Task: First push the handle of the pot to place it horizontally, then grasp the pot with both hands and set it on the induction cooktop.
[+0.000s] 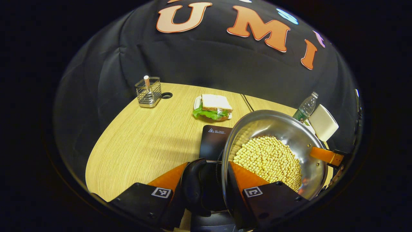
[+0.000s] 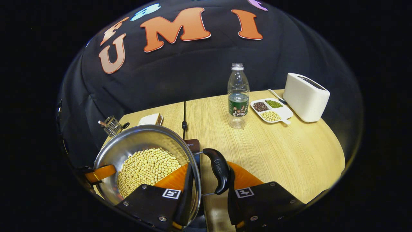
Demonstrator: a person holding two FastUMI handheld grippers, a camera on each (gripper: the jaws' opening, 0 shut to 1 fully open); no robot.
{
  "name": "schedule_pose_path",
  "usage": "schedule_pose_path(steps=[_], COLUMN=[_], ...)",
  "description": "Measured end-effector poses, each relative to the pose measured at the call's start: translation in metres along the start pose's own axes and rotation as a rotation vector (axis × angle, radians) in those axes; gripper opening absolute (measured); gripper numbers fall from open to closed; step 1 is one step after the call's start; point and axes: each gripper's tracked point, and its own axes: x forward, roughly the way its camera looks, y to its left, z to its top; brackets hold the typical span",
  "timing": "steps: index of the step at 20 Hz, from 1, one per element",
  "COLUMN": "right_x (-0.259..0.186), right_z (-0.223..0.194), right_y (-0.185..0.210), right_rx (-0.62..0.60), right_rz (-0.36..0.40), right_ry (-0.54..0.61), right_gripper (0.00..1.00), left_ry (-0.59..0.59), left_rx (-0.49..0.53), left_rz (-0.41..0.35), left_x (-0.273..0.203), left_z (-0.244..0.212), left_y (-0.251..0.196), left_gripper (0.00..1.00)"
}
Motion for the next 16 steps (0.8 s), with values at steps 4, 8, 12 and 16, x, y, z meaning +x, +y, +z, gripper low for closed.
schedule_pose_path(steps=[4,8,12,16], right_x=[0.003,0.004,0.004,-0.005], right_z=[-0.004,-0.004,-0.004,0.002], right_y=[0.001,0.001,0.002,0.010], right_rx=[-0.003,-0.011,-0.031,-0.002], right_rz=[0.001,0.001,0.009,0.097], right_ry=[0.008,-0.007,-0.013,-0.022], right_gripper=[0.48,0.50,0.59,0.71], left_ry=[0.007,0.020,0.019,-0.099], left_rx=[-0.005,0.004,0.024,0.046], left_rz=[0.001,-0.004,0.016,0.082], left_x=[-0.002,-0.004,-0.004,-0.031], left_z=[0.001,-0.002,0.000,0.035], left_y=[0.001,0.002,0.005,0.014], left_gripper=[0.67,0.69,0.73,0.85])
